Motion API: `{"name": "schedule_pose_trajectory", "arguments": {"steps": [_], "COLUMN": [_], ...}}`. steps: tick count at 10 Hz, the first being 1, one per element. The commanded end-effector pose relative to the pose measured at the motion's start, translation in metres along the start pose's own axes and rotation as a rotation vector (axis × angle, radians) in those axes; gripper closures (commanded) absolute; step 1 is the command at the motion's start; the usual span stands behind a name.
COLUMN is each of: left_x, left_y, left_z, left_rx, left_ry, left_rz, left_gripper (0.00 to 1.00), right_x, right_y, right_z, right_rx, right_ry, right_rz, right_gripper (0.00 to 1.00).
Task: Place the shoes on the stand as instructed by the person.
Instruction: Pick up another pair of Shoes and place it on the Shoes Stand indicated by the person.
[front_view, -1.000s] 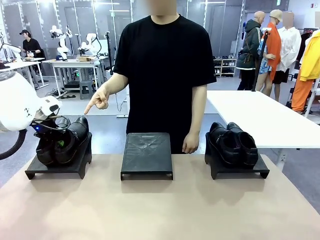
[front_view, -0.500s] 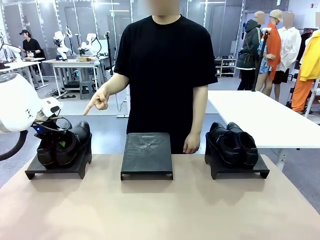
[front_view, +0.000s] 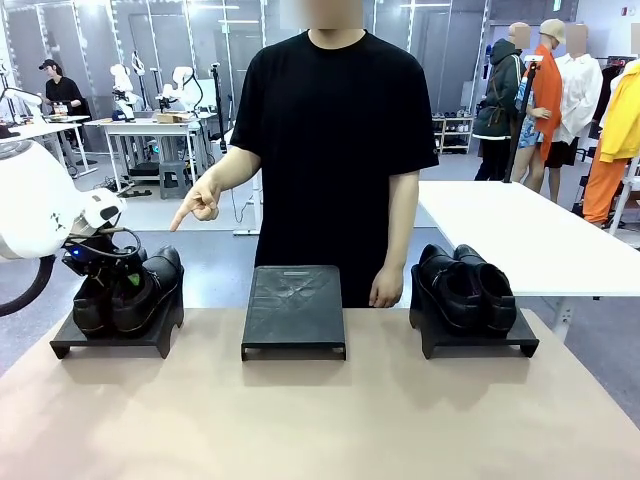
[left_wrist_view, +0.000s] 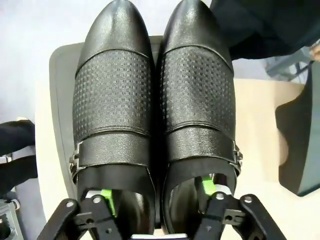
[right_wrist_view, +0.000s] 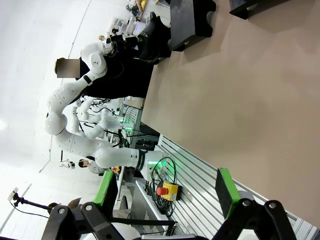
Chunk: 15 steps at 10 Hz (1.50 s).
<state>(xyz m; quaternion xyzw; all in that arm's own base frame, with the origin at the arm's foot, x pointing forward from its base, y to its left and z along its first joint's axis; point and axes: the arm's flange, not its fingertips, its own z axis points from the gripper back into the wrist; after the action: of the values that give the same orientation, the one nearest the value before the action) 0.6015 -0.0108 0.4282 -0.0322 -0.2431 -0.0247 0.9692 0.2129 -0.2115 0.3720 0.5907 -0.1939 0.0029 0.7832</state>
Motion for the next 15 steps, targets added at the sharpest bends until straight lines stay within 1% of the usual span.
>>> {"name": "schedule_pose_trajectory", "arguments": {"steps": [1, 2, 3, 4, 5, 15], "left_x": [-0.003, -0.004, -0.006, -0.015, 0.001, 0.001], "left_y": [0.006, 0.005, 0.005, 0.003, -0.003, -0.003], "left_z": [0.008, 0.012, 0.018, 0.026, 0.009, 0.009], "left_rx": [-0.047, -0.053, -0.050, -0.049, -0.019, -0.019], "left_ry": [-0.016, -0.020, -0.022, -0.010, -0.015, -0.015], "left_rz": [-0.024, -0.032, -0.038, -0.054, -0.011, -0.011], "left_gripper": [0.11, 0.02, 0.00, 0.00, 0.00, 0.00], "right_x": [0.000, 0.000, 0.000, 0.000, 0.000, 0.000], "right_y": [0.004, 0.004, 0.004, 0.004, 0.004, 0.004], "right_z": [0.000, 0.000, 0.000, 0.000, 0.000, 0.000], "right_rx": [0.011, 0.011, 0.011, 0.011, 0.011, 0.011], "right_ry": [-0.013, -0.013, -0.013, -0.013, -0.013, -0.013], "right_rz": [0.013, 0.013, 0.013, 0.013, 0.013, 0.013], "right_gripper": [0.00, 0.00, 0.00, 0.00, 0.00, 0.00]}}
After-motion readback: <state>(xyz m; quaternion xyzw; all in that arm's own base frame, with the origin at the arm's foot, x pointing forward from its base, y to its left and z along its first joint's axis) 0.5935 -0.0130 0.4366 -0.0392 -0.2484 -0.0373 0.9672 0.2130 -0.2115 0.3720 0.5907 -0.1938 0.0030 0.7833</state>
